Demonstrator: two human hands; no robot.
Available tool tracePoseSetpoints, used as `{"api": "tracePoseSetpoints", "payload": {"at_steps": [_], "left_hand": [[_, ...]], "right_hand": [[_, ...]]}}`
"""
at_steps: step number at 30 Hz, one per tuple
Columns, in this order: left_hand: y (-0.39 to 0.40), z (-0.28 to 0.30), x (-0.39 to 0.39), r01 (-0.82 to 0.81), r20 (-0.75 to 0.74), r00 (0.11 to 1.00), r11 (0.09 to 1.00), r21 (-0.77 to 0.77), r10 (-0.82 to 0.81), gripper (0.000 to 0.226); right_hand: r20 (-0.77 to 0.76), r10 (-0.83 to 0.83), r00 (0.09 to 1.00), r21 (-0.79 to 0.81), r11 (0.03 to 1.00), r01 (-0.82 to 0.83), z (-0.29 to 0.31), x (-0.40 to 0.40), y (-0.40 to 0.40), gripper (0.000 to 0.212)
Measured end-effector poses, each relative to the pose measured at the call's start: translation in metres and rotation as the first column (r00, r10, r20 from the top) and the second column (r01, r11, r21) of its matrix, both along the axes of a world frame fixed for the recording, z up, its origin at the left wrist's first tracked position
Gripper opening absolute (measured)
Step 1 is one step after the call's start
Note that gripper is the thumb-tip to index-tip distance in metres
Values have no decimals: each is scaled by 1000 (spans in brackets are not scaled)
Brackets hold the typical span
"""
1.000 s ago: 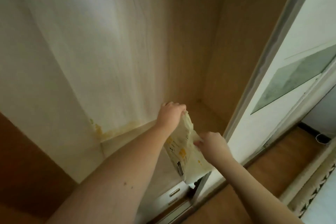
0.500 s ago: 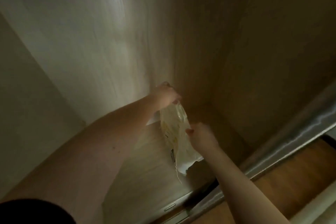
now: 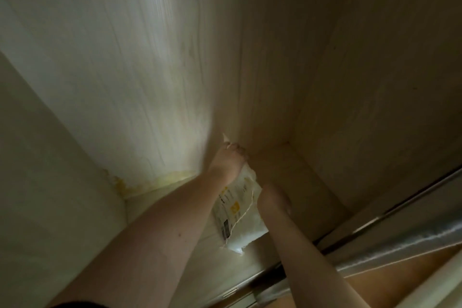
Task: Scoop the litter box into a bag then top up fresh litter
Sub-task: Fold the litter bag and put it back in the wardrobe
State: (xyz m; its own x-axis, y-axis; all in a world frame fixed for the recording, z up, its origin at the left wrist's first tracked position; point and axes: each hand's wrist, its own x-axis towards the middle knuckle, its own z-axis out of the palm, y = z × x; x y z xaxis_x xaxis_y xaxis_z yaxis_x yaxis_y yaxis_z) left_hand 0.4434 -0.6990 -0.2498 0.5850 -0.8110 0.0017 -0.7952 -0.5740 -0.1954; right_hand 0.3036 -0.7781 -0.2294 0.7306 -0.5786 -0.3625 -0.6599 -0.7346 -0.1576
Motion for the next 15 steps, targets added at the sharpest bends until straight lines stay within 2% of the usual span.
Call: {"api": "tracePoseSetpoints", "payload": {"at_steps": [2,5,10,15], "left_hand": [[6,-15,-8,-29,-56,998,998,-48,26,54],[17,-21,-14,-44,-111,993,997,-58,37,53],[29,-14,-16,-53,-165,985,997,-54,43,58],[44,-2,-28,-108,-214,972,993,-43,96,62]], "right_hand": [[32,-14,999,-2,1000,14,-3,2,1,27],[79,18,997,-37,999,-15,-9,1,4,31],[198,60,978,-38,998,-53,-16,-8,9,45],[234,124,964,-64,992,-112,-20,-28,13,58]]}}
